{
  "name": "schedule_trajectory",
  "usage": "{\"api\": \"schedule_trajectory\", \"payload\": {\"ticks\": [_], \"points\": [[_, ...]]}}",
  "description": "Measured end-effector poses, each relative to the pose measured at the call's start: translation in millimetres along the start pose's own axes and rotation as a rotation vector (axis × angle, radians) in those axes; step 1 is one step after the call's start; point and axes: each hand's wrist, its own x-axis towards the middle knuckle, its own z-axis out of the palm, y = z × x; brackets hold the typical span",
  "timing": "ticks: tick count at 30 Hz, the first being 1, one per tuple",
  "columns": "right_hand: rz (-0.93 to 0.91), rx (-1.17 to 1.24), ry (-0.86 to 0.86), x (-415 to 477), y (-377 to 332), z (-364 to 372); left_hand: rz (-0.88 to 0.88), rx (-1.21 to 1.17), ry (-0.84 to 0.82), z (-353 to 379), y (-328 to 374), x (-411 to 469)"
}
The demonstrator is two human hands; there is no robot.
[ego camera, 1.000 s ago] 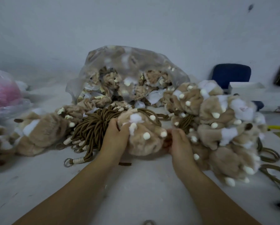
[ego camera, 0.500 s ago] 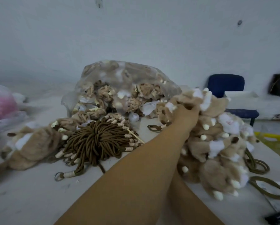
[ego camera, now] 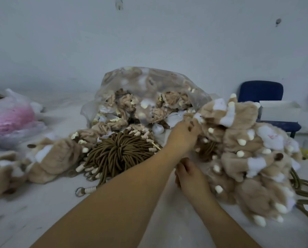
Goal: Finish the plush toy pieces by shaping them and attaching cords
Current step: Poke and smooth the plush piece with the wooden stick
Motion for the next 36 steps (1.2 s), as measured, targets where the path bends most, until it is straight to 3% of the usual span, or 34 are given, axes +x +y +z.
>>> {"api": "schedule_trajectory", "payload": {"ticks": [4, 9, 16, 21, 23, 29, 33, 36], "points": [[0.013, 0.070, -0.023, 1, 2, 2, -0.036, 0.270, 0.080, -36, -38, 17], [0.019, 0.083, -0.035, 5, 5, 2, -0.150, 0.554, 0.026, -62, -77, 37], [0.019, 0.063, -0.042, 8, 8, 3, -0.233, 0.601, 0.175, -96, -106, 70], [0.005, 0.056, -0.039, 9, 12, 4, -0.497, 0.774, 0.030, -115, -135, 88], [0.004, 0.048, -0.039, 10, 12, 4, -0.577, 0.724, 0.004, -117, -146, 91], [-0.011, 0.059, -0.038, 9, 13, 4, -0.545, 0.596, -0.008, -117, -159, 89], [-0.015, 0.074, -0.049, 8, 12, 4, -0.415, 0.487, 0.222, -121, -150, 77], [-0.011, 0.077, -0.045, 10, 14, 4, -0.281, 0.134, 0.551, -135, -115, 60]]}}
